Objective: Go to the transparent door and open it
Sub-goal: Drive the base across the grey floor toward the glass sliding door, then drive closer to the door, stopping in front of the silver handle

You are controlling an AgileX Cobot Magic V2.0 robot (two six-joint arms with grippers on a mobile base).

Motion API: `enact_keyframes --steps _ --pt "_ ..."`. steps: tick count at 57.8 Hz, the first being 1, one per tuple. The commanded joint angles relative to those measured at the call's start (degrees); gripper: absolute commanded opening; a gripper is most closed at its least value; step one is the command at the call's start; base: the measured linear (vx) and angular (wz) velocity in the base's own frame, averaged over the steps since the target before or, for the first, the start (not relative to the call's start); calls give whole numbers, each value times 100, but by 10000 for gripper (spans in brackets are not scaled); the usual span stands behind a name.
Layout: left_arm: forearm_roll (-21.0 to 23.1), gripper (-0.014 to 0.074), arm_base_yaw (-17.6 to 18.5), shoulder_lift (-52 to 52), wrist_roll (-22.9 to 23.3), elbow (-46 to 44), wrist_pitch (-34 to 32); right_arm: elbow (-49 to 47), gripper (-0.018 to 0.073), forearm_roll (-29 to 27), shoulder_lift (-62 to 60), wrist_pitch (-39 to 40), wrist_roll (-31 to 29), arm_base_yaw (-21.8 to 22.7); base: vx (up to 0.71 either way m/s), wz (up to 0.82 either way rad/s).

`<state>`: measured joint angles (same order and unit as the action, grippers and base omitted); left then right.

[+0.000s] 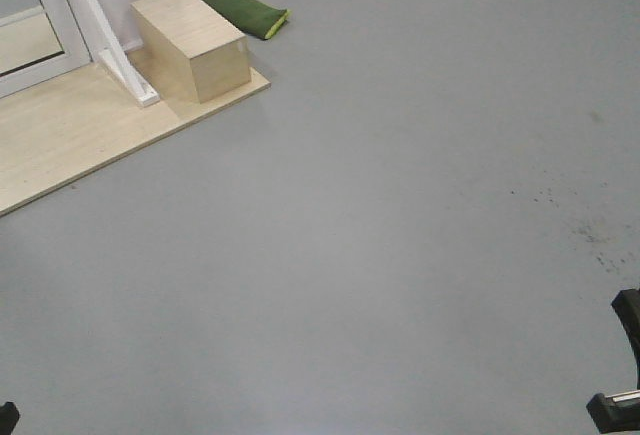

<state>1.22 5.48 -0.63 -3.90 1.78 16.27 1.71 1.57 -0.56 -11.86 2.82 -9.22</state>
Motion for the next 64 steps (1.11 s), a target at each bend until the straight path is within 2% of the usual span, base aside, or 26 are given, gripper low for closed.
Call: enact_keyframes --steps 1,64 --pt "21 -6 43 -76 33 42 -469 25 -4 44 -90 483 -8 7 56 36" --pt "21 -6 43 -76 33 42 -469 25 -4 44 -90 443 -9 7 59 53"
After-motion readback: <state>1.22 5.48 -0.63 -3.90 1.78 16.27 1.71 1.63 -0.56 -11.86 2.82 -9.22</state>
